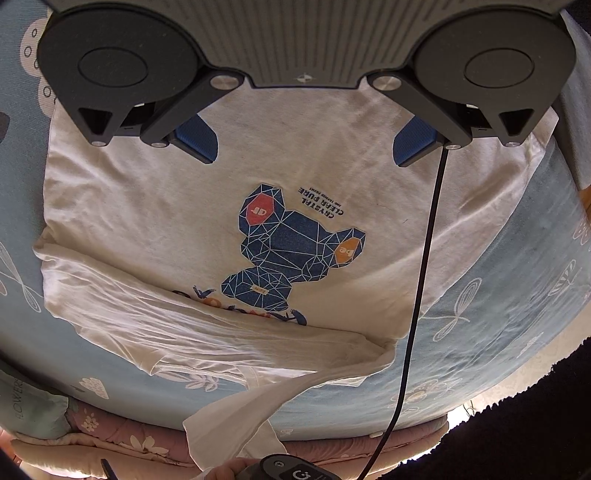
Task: Fold clothes
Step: 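Lay the sleeve across the sweatshirt body and open the left gripper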
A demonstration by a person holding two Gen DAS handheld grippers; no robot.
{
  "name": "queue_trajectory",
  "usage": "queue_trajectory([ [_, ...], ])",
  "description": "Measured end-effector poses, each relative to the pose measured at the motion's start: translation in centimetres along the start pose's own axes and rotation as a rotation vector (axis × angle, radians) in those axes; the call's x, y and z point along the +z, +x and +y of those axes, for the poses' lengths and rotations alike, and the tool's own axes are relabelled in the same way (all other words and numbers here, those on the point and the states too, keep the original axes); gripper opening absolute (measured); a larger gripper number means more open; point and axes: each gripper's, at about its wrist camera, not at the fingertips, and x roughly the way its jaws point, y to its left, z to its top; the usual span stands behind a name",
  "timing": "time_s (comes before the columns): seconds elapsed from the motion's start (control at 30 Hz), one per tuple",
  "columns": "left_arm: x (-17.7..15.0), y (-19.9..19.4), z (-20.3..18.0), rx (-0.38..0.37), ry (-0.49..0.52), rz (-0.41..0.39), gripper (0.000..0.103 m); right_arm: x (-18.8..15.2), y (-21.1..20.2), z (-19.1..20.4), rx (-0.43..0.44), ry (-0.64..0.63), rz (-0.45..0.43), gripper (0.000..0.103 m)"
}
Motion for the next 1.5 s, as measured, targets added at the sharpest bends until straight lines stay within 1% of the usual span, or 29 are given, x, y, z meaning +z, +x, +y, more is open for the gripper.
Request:
queue_trajectory([
  [0.2, -1.4, 1.7, -1.2, -0.006, 0.069, 0.059, 0.102, 0.0, 0.1, 0.0, -0.008, -0.005, 0.006, 0.103],
  [0.3, -2.6, 3.2, -1.5, 0.003, 0.121, 0.126, 0.102, -0.1, 0.2, 0.0, -0.011, -0.005, 0.007, 0.103],
  [0.37, -3.8, 4.4, -1.7, 0.012, 0.153, 0.190, 0.102, -0.1, 0.2, 0.0, -0.012, -0.005, 0.007, 0.103],
  [0.5, -5.7, 6.1, -1.2, -0.017, 0.182, 0.320, 0.102, -0.1, 0.3, -0.1, -0.016, -0.005, 0.012, 0.103],
  [0.6, -6.7, 6.1, -0.9, -0.037, 0.202, 0.371, 0.102, -0.1, 0.3, 0.0, -0.020, -0.007, 0.013, 0.103],
  [0.67, -7.0, 5.6, -0.3, -0.056, 0.189, 0.381, 0.102, -0.1, 0.3, 0.0, -0.022, -0.008, 0.013, 0.103],
  [0.77, -7.3, 4.5, 1.0, -0.100, 0.124, 0.378, 0.102, -0.2, 0.3, 0.0, -0.025, -0.009, 0.014, 0.103],
  [0.83, -7.4, 3.8, 2.2, -0.121, 0.067, 0.357, 0.102, -0.2, 0.4, 0.0, -0.027, -0.011, 0.015, 0.103],
  [0.9, -7.3, 3.7, 3.3, -0.120, -0.001, 0.336, 0.102, -0.2, 0.4, 0.0, -0.027, -0.011, 0.016, 0.103],
  [0.97, -7.0, 3.8, 4.0, -0.117, -0.065, 0.296, 0.102, -0.2, 0.5, 0.0, -0.028, -0.012, 0.019, 0.103],
  [1.03, -6.6, 3.9, 3.9, -0.128, -0.090, 0.263, 0.102, -0.2, 0.6, 0.0, -0.029, -0.013, 0.024, 0.103],
  [1.13, -6.2, 3.9, 2.6, -0.180, -0.038, 0.244, 0.102, -0.2, 0.8, 0.0, -0.032, -0.015, 0.031, 0.103],
  [1.23, -6.8, 4.2, 0.6, -0.260, 0.082, 0.304, 0.102, -0.2, 0.7, 0.0, -0.033, -0.014, 0.030, 0.103],
  [1.3, -7.6, 4.3, 0.0, -0.273, 0.143, 0.359, 0.102, -0.2, 0.7, -0.1, -0.033, -0.012, 0.029, 0.103],
  [1.33, -8.0, 4.2, 0.1, -0.270, 0.158, 0.372, 0.102, -0.2, 0.6, -0.1, -0.034, -0.011, 0.028, 0.103],
  [1.4, -8.4, 3.9, 0.7, -0.262, 0.150, 0.381, 0.102, -0.2, 0.6, -0.1, -0.035, -0.012, 0.027, 0.103],
  [1.47, -8.4, 3.5, 1.9, -0.261, 0.091, 0.360, 0.102, -0.2, 0.6, 0.0, -0.033, -0.014, 0.027, 0.103],
  [1.5, -8.2, 3.4, 2.7, -0.260, 0.043, 0.349, 0.102, -0.2, 0.6, 0.0, -0.033, -0.015, 0.027, 0.103],
])
